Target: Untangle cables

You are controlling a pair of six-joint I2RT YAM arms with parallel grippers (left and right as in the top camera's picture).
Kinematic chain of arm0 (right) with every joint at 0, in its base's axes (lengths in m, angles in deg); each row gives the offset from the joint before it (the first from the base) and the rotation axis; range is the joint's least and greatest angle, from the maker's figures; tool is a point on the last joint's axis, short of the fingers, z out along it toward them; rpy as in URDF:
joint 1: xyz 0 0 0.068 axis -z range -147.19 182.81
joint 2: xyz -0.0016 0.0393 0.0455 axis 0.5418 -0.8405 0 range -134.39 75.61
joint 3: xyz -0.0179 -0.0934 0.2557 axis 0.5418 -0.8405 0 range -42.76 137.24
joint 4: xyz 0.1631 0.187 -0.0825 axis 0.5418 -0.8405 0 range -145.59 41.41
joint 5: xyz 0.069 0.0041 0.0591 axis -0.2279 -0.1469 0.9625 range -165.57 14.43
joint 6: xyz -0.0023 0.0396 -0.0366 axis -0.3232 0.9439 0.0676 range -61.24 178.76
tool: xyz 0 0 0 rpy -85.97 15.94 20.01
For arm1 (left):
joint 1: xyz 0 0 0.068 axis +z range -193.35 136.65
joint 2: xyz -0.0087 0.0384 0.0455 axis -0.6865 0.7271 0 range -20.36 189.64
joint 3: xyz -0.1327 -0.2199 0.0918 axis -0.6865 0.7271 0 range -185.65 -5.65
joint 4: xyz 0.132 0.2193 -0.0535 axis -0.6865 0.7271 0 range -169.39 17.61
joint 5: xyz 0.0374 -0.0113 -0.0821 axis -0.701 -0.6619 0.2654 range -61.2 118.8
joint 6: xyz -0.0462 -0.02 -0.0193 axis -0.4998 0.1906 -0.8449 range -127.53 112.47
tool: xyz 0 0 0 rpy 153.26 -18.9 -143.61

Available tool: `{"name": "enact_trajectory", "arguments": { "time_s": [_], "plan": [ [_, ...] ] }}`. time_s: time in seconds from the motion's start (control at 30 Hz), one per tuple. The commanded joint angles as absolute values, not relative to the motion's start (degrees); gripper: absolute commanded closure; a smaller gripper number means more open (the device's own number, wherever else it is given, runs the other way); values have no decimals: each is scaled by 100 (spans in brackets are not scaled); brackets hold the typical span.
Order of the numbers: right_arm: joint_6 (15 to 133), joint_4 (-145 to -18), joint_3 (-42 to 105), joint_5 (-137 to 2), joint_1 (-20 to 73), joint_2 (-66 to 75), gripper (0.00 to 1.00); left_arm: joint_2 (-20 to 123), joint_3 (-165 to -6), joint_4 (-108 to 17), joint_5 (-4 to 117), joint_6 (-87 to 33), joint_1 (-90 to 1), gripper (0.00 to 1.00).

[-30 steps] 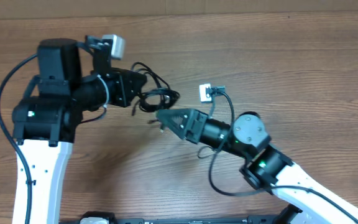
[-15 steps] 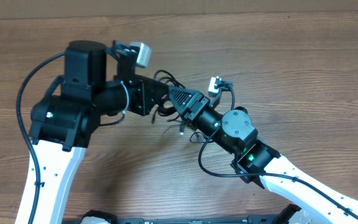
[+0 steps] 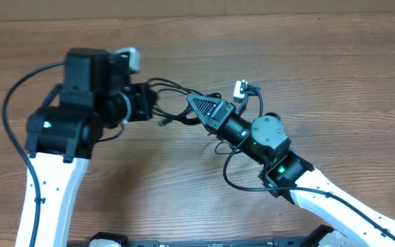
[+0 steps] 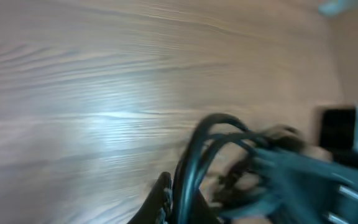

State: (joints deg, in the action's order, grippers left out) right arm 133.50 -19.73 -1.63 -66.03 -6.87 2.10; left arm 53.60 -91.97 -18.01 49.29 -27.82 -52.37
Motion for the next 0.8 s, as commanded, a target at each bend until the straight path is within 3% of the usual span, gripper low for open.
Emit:
{"name": "enact_trajectory", "arguments": {
  "time_s": [0.0,0.17,0.33,0.57,0.77],
  "plan": [
    [13070,-1562,-144,-5655,-189,525,96,5360,-9221,-1694,4247,-3022,-4697,96],
    [13092,97,-144,-4863,476,544,96,5500,-9083,-1468,5250,-2616,-4835,96],
    [13586,696,-144,-4498,969,544,96,5618,-8657,-1761,4800,-2620,-5104,96],
    [12784,-718,-144,-3589,1343,542,96,5661,-8653,-2299,2258,-3328,-4586,96],
    [11468,-3134,-144,-3906,1455,542,96,5548,-9123,-2456,2831,-3739,-3716,96]
  ]
}}
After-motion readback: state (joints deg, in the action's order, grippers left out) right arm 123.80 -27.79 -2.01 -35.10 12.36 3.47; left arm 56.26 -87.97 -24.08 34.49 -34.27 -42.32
